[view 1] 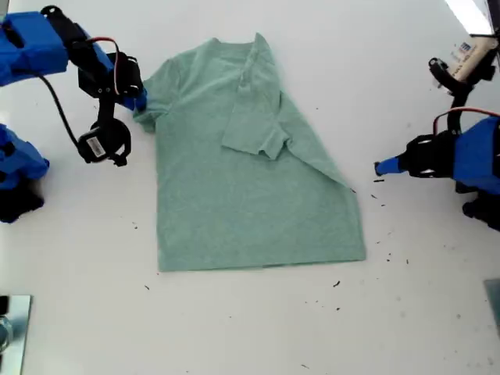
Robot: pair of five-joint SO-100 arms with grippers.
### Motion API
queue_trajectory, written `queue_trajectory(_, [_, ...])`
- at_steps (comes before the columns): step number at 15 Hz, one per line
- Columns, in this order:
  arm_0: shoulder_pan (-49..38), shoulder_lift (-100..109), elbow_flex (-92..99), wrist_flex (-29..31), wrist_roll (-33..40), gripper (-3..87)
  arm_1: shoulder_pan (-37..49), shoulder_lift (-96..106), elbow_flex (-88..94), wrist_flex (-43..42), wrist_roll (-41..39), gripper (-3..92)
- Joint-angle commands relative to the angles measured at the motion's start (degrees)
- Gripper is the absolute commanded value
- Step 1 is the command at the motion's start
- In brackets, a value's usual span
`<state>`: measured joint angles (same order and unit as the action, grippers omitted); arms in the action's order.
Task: Fold t shirt
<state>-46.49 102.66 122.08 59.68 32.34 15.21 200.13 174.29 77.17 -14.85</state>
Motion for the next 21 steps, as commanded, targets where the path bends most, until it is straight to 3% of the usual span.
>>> queue_trajectory(1, [2.37,6.86,-8.00,2.99,1.49,-0.2,0.18,0.70,3.60,-0.44,0.44,2.7])
queue_trajectory(4, [8.26,11.07,-17.49,6.15,0.26,-0.2,-0.09,0.70,3.60,-0.44,0.97,2.7])
queue_trajectory(6, [14.59,10.81,-23.03,4.31,-1.41,-0.2,-0.35,0.70,3.60,-0.44,1.49,2.7])
queue_trajectory(10, [23.20,-5.62,-38.14,2.11,-2.46,-0.2,-1.41,0.70,3.60,-0.44,3.25,2.7])
queue_trajectory(14, [23.91,-26.72,-51.94,-0.97,-3.78,-0.2,-3.78,0.70,3.60,-0.44,5.27,2.7])
queue_trajectory(15, [23.73,-34.63,-57.57,0.26,-3.87,-0.1,-4.04,0.70,3.60,-0.44,5.36,2.7])
queue_trajectory(17, [22.15,-47.29,-72.33,10.46,-5.19,17.8,-4.75,0.70,3.60,-0.44,5.89,2.7])
queue_trajectory(18, [21.71,-42.36,-72.16,12.83,-5.19,24.4,-5.01,0.70,3.60,-0.44,5.89,2.7])
queue_trajectory(21, [19.34,-15.38,-66.80,18.02,-1.67,22.2,-5.27,0.70,3.60,-0.44,5.36,4.5])
